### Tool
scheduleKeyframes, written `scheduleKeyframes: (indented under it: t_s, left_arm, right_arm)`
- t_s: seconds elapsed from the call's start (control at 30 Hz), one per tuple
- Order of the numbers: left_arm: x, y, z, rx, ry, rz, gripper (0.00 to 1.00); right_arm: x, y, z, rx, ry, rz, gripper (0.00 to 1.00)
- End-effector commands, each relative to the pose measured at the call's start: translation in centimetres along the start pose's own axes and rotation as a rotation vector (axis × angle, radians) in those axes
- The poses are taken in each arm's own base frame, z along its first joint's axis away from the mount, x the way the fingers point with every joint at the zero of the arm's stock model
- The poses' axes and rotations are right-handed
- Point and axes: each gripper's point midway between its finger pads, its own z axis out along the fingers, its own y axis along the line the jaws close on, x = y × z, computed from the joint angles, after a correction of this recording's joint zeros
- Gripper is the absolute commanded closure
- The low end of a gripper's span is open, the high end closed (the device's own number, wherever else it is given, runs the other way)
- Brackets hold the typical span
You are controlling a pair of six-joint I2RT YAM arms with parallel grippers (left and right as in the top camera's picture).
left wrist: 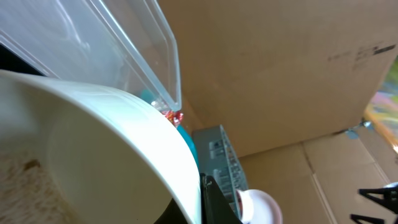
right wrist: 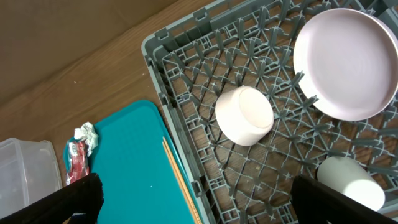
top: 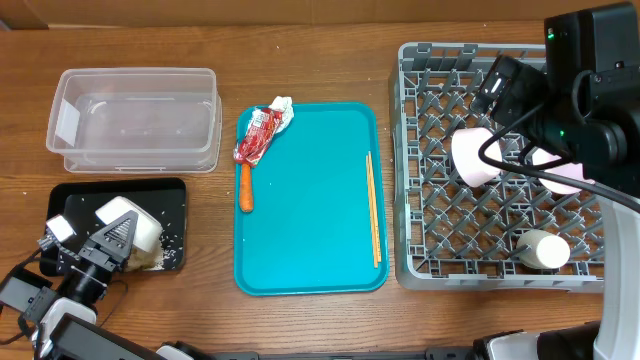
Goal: Sort waste into correct bins and load items into the dishwasher
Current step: 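Tip the food plate over the black tray to dump the scraps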
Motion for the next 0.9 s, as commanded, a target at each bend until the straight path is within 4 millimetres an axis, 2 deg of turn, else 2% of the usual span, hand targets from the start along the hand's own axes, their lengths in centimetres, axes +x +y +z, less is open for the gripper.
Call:
scheduleKeyframes:
  t_s: [0.0, 0.17, 0.27, 0.33, 0.37, 0.4, 0.43, 0.5, 0.6, 0.77, 0.87]
  left_arm:
    - [0.1, -0.9, -0.3, 0.063, 0.002, -0.017, 0.96]
    - [0.1, -0.9, -0.3, 0.061, 0.004, -0.088, 0.96]
    - [0.1, -0.9, -0.3, 0.062, 0.009, -0.238, 0.96]
    - [-0.3, -0.4, -0.2, 0.031, -0.004, -0.107, 0.96]
    - [-0.4, 0.4, -0.3, -0.013, -0.016, -0.130, 0.96]
    - [-0.5, 0.6, -0.3, -0.027, -0.022, -0.242, 0.96]
    - [-0.6, 0.2, -0.3, -0.004, -0.016, -0.299, 0.96]
    - [-1.0, -1.1, -0.3, 0.059, 0.007, -0.160, 0.96]
    - [-1.4, -1.3, -0.4, 0.060, 0.006, -0.250, 0.96]
    - [-1.4, -1.4, -0.4, 0.061, 0.008, -0.247, 0.95]
    - [-1.3, -2.2, 0.0, 0.065, 0.028, -0.256, 0.96]
  right_arm:
    - [-0.1, 0.0, 0.0, -0.001, -0.002, 0.001, 0.00]
    - [-0.1, 0.0, 0.0, -0.002, -0.002, 0.001, 0.00]
    - [-0.1, 0.0, 0.0, -0.002, -0.002, 0.001, 0.00]
    - [-0.1, 0.0, 0.0, -0.002, -0.002, 0.001, 0.00]
    - [-0.1, 0.0, 0.0, -0.002, -0.002, 0.001, 0.00]
    - [-0.1, 0.0, 0.0, -0.002, -0.002, 0.001, 0.00]
    - [-0.1, 0.0, 0.0, -0.002, -0.002, 0.001, 0.00]
    - [-0.1, 0.0, 0.0, -0.002, -0.002, 0.001, 0.00]
    - [-0.2, 0.0, 0.0, -0.005, -0.006, 0.002, 0.00]
    - [-0.2, 0.0, 0.0, -0.004, -0.006, 0.002, 0.00]
    - [-0.1, 0.0, 0.0, -0.002, -0.002, 0.001, 0.00]
